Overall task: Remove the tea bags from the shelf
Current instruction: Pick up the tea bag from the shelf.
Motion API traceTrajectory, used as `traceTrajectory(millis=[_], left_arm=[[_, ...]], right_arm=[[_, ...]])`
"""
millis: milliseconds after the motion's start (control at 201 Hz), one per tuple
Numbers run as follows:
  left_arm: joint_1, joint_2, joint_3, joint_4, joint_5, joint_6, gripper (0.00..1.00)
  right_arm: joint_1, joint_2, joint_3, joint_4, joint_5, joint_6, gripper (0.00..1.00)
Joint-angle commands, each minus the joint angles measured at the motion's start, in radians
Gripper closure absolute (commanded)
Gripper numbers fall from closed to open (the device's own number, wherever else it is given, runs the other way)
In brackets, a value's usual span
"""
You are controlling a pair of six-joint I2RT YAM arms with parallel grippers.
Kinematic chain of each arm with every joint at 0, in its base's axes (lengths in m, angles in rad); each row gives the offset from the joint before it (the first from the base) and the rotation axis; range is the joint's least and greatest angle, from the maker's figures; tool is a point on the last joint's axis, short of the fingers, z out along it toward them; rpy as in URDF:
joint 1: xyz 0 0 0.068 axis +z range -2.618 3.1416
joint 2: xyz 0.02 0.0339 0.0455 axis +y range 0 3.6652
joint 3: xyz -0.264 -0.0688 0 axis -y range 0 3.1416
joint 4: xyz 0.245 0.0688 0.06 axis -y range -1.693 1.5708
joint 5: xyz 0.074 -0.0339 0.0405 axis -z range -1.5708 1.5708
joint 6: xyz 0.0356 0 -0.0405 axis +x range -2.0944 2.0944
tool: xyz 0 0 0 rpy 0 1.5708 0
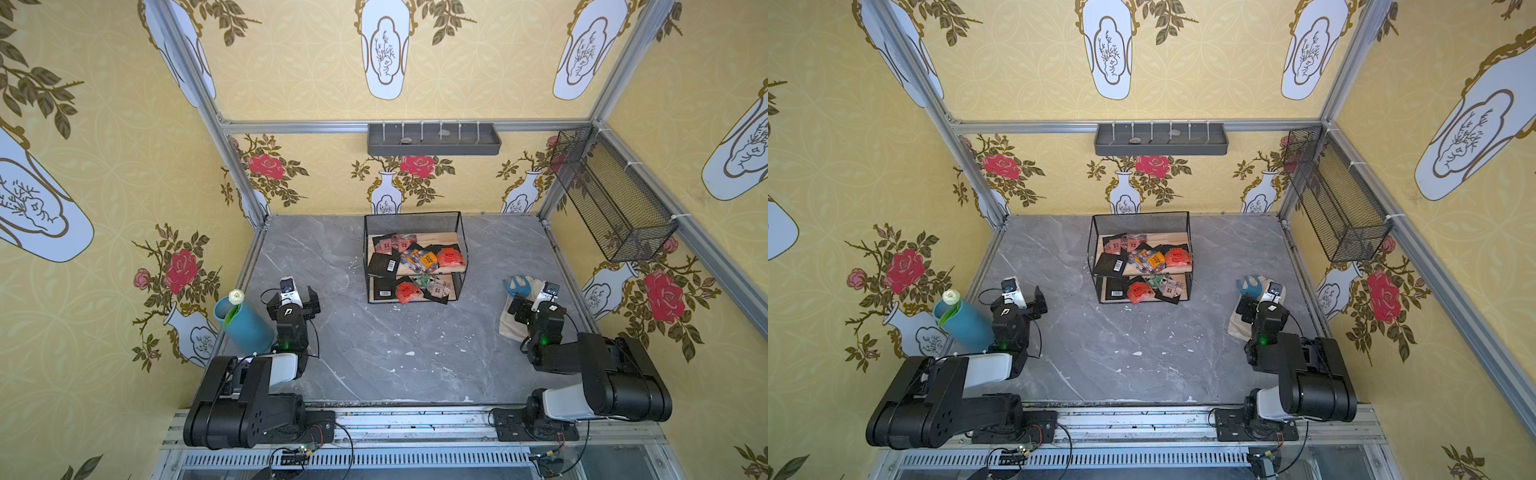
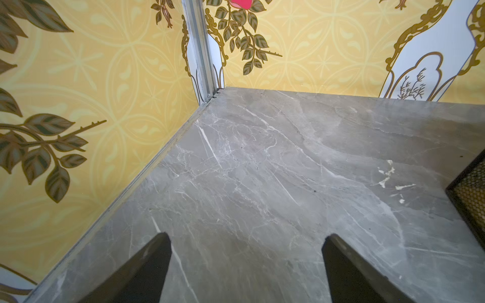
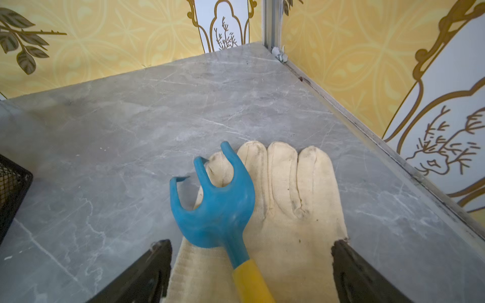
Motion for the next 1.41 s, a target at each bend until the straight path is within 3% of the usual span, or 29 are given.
traceTrajectory(millis=[0, 1051, 1145, 1230, 1275, 1324, 1404], left_arm=[[0.003, 0.005, -0.008, 0.072, -0.021, 0.079, 0.0], [0.002, -0.001, -0.011, 0.072, -0.022, 0.079, 0.0], [-0.003, -0.029, -0.005, 0.044, -0.058, 0.073, 0.0], [-0.004, -0.052, 0.006, 0.008, -0.034, 0.083, 0.0], [-0.004, -0.058, 0.006, 0.005, -0.03, 0.084, 0.0], [-0.007, -0.069, 0.018, -0.013, -0.049, 0.091, 0.0], [-0.02, -0.149, 0.11, -0.245, -0.094, 0.085, 0.0]], right_arm=[[0.0, 0.006, 0.006, 0.093, 0.019, -0.005, 0.02], [0.001, 0.003, 0.001, 0.098, 0.019, -0.006, 0.02], [0.044, -0.048, 0.019, 0.018, 0.073, -0.023, 0.02], [0.051, -0.069, -0.003, 0.067, 0.096, -0.049, 0.02], [0.092, -0.122, 0.028, -0.029, 0.162, -0.059, 0.03], [0.102, -0.192, 0.085, -0.197, 0.131, -0.071, 0.02], [0.1, -0.25, 0.145, -0.297, 0.109, -0.051, 0.03]])
